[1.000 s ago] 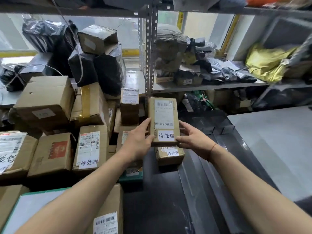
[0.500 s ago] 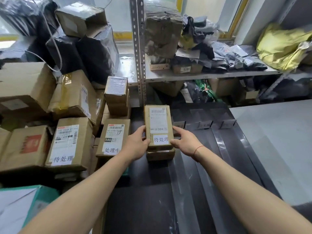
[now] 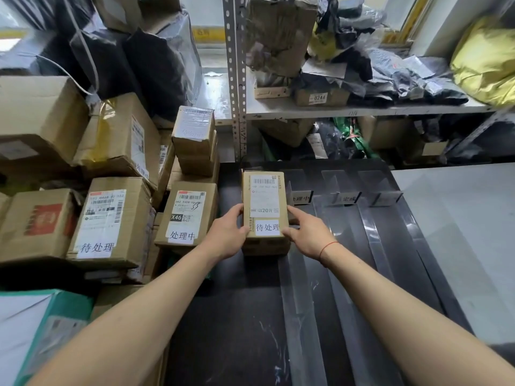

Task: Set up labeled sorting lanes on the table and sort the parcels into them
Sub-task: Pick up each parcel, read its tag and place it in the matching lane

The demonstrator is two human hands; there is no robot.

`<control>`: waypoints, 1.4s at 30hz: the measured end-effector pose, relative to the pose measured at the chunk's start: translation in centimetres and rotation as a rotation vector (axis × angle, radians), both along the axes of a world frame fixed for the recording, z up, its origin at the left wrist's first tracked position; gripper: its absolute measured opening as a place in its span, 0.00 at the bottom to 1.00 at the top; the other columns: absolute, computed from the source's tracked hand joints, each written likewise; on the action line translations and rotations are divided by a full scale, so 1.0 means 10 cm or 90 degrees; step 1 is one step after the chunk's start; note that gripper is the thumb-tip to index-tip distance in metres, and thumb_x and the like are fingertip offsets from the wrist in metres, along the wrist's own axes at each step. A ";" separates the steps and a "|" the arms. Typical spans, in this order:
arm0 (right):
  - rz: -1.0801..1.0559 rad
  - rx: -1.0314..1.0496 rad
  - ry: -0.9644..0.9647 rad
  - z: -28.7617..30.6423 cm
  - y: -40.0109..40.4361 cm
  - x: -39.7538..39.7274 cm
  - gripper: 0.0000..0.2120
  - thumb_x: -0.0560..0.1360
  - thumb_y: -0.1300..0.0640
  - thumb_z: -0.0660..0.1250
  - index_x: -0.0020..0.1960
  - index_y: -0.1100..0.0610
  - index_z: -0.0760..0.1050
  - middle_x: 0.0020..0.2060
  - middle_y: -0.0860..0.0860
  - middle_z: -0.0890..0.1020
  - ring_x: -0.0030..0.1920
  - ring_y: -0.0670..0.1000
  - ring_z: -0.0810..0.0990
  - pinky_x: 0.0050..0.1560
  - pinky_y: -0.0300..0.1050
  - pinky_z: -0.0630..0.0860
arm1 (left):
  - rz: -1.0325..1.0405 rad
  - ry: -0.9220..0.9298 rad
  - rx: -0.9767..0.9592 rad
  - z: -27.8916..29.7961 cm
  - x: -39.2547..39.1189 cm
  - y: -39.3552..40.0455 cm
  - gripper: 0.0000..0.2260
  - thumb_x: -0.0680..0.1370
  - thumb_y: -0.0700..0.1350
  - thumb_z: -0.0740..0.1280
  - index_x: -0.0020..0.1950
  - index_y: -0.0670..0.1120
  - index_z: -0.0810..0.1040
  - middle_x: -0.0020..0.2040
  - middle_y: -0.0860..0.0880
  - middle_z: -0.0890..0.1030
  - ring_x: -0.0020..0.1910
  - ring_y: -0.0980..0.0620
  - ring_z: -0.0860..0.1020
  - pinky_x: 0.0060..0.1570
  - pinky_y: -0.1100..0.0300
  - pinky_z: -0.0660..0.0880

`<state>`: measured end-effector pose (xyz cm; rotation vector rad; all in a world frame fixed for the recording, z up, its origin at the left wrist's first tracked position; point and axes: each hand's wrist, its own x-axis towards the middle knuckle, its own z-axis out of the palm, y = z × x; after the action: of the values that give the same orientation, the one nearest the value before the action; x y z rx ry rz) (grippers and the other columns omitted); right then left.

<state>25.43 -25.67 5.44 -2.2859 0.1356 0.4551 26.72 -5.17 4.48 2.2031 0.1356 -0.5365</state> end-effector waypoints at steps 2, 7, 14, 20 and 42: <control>0.003 -0.008 -0.004 0.00 0.02 -0.02 0.27 0.84 0.57 0.67 0.81 0.49 0.65 0.72 0.49 0.78 0.71 0.54 0.78 0.68 0.51 0.77 | -0.008 0.000 0.003 -0.01 0.00 0.01 0.29 0.85 0.45 0.66 0.84 0.55 0.60 0.77 0.51 0.74 0.75 0.47 0.73 0.72 0.47 0.73; -0.006 -0.068 -0.025 0.01 0.07 -0.04 0.27 0.84 0.56 0.68 0.81 0.52 0.66 0.71 0.52 0.79 0.69 0.55 0.79 0.66 0.50 0.77 | -0.049 -0.039 0.045 0.00 -0.03 0.07 0.28 0.85 0.46 0.67 0.84 0.53 0.62 0.77 0.50 0.74 0.75 0.45 0.73 0.72 0.47 0.72; -0.027 -0.166 -0.133 0.21 0.18 -0.11 0.20 0.82 0.51 0.69 0.71 0.55 0.77 0.60 0.51 0.83 0.57 0.52 0.81 0.61 0.49 0.79 | -0.077 -0.129 0.078 0.28 -0.12 0.23 0.24 0.85 0.49 0.67 0.80 0.49 0.69 0.74 0.47 0.77 0.70 0.46 0.77 0.70 0.48 0.74; -0.013 -0.176 -0.249 0.58 0.52 -0.29 0.12 0.81 0.49 0.69 0.62 0.51 0.82 0.48 0.46 0.81 0.48 0.49 0.80 0.56 0.49 0.79 | -0.116 -0.281 0.136 0.67 -0.39 0.62 0.15 0.84 0.49 0.68 0.70 0.49 0.80 0.63 0.48 0.84 0.61 0.49 0.81 0.63 0.50 0.78; 0.151 -0.123 -0.326 1.01 2.19 -0.86 0.14 0.80 0.51 0.70 0.64 0.52 0.81 0.51 0.45 0.78 0.50 0.47 0.79 0.52 0.39 0.73 | -0.024 -0.385 0.282 1.21 -1.40 2.53 0.19 0.83 0.54 0.68 0.73 0.52 0.77 0.71 0.51 0.78 0.70 0.49 0.73 0.68 0.51 0.74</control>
<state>16.86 -3.75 15.58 -2.5434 -0.3657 -0.0401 12.72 20.15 16.62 2.7025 -0.1219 0.1786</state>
